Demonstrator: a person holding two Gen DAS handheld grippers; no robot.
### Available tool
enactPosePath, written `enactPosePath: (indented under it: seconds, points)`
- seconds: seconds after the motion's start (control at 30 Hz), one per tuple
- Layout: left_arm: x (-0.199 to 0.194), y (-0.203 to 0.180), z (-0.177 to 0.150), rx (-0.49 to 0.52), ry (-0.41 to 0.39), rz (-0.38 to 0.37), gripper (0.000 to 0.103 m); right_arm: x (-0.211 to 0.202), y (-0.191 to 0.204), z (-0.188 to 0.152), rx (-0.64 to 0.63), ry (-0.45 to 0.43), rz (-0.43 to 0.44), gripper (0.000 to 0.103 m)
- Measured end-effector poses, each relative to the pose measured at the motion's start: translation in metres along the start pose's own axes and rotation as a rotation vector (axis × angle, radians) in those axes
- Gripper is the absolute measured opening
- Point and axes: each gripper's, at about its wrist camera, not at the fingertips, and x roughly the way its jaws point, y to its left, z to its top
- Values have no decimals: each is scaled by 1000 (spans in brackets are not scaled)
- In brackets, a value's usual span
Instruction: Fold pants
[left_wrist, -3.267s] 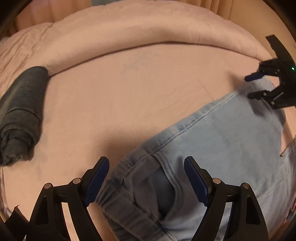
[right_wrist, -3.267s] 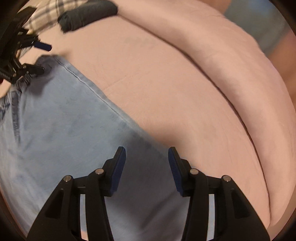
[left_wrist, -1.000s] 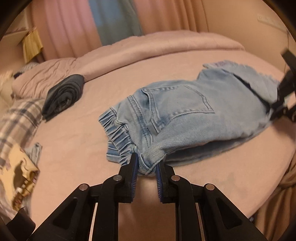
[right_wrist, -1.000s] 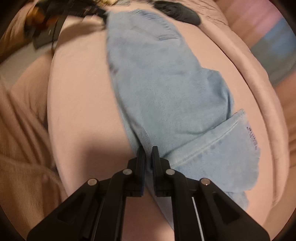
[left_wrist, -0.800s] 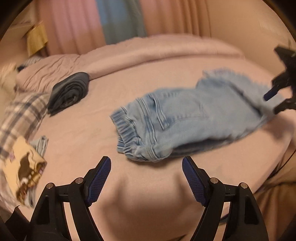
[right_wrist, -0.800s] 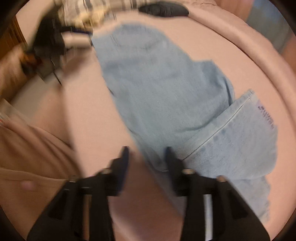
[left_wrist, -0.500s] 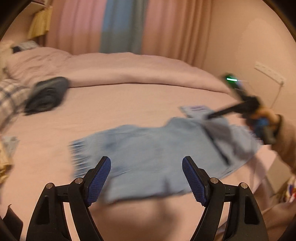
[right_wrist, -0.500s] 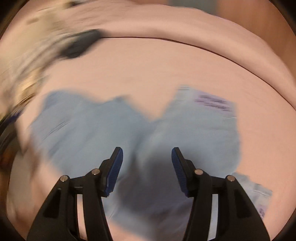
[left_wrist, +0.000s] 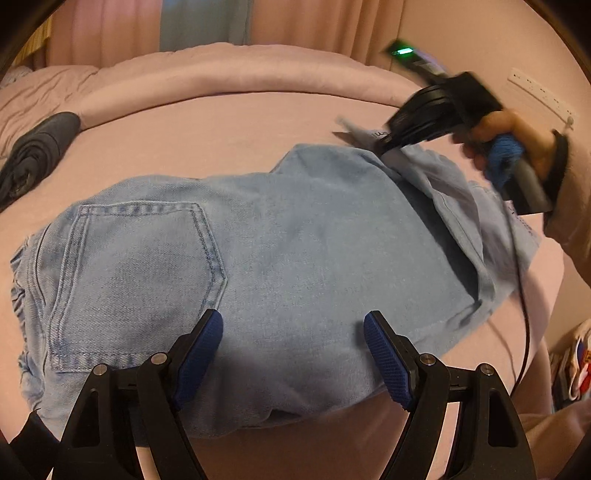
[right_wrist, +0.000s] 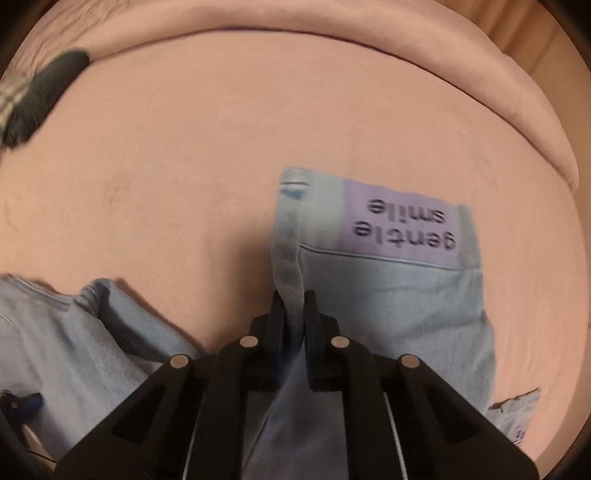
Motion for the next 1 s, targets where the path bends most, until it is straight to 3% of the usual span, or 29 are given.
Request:
enactPosePath:
  seconds: [0.2,0.4,0.5,0.6,0.73,0.83,1.0]
  points:
    - [-8,6,-6,-7,7,-10,80,-86,-72,-33,181,-224,190,6]
    - [3,5,7,-20,26,-8,80,-163,-141,-119,390,-405,269,7]
    - [6,7,13,-37,46,-11,80,-160,-160,-181,506,-391,297,7]
    - [9,3,17,-26,70,10,80,-127,-157,-221,609,-324,299,7]
    - [14,-5,24,4,101,48,80,-91,-154,-259,714,-248,349,8]
    - [15,-13,30,-3,101,16,80,-99,-159,-272,743,-278,395,12]
    - [20,-40,57,48,53,-68,80,-110,-186,-280,837,-328,418,37]
